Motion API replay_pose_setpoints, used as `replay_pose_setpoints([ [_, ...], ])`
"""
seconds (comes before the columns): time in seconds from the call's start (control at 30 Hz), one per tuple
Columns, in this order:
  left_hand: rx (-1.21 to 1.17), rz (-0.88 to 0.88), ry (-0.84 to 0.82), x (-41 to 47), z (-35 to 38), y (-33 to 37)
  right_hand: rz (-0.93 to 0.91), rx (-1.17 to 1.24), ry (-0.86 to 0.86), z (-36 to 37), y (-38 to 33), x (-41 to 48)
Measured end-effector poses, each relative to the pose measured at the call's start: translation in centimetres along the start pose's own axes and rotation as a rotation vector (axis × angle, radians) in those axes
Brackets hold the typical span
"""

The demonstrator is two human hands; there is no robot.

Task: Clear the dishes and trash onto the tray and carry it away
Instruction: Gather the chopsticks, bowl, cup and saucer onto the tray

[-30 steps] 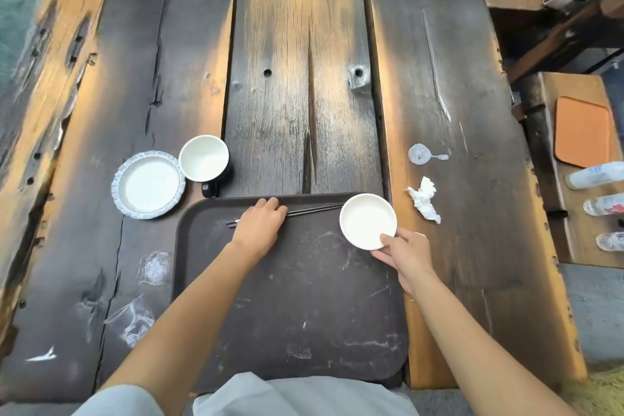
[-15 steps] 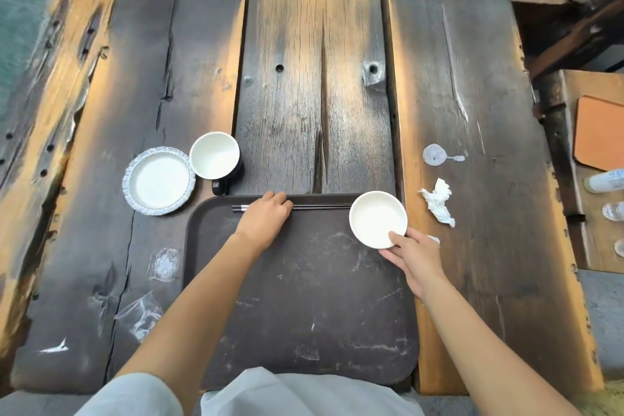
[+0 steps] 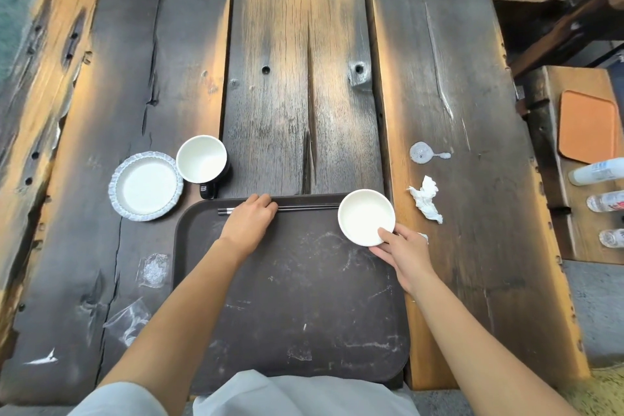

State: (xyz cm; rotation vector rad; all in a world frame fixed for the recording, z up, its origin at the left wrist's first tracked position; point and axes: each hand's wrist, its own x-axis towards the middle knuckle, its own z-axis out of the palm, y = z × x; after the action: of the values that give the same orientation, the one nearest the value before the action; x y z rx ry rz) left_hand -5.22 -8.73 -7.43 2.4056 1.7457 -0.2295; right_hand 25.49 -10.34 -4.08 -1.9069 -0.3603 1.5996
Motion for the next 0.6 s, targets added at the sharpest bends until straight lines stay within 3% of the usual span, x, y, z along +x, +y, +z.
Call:
replay_pose_setpoints([
  [0.43, -0.052, -0.005, 0.025, -0.13, 0.21, -0.25, -0.007, -0.022, 0.015, 0.21, -0.91, 0.38],
  [0.6, -0.058, -0.027, -0.002, -0.17, 0.44, -0.2, -0.084, -0.148, 0.047, 0.34, -0.64, 0.28],
])
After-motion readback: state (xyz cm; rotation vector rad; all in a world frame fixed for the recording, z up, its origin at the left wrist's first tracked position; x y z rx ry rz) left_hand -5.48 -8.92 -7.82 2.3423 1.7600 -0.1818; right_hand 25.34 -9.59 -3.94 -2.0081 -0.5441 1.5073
